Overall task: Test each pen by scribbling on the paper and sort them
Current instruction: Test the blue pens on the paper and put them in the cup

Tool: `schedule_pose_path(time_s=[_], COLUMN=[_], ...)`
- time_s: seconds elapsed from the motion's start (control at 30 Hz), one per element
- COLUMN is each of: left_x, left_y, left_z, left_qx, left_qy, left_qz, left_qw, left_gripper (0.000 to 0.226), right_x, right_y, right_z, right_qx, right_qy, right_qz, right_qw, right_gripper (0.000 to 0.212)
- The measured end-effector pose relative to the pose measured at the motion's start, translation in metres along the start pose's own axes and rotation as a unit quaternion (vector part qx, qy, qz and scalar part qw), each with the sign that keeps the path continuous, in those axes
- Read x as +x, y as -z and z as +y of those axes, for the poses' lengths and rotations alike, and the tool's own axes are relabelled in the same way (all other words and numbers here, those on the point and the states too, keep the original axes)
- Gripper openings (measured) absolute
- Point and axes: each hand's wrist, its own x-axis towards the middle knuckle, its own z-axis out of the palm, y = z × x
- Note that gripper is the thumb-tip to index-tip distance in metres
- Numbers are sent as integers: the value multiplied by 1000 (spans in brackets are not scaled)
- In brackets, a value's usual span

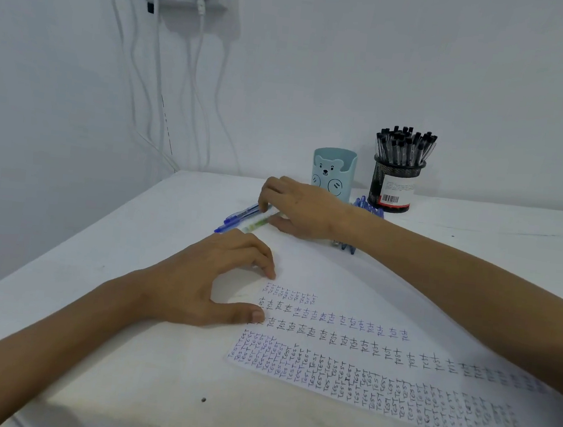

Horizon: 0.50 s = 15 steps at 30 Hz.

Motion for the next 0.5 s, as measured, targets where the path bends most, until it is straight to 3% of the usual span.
schedule_pose_path(time_s=[0.23, 0.43, 0.5], left_x=[0, 0, 0], left_y=[0, 1, 1], left_z=[1, 1, 2], left_qx=[4, 2, 1], left_qy=[1, -3, -5], left_qz=[1, 3, 5], left_qw=[1000, 1000, 1000], left_gripper=[44, 44, 43], right_x=[-6, -22, -27], right_y=[1, 3, 6], right_z=[6, -2, -3], right_qx=[-18, 15, 16], right_qy=[44, -27, -58], right_qz=[22, 129, 153], right_qw=[999, 991, 986], right_gripper=[25, 20, 27])
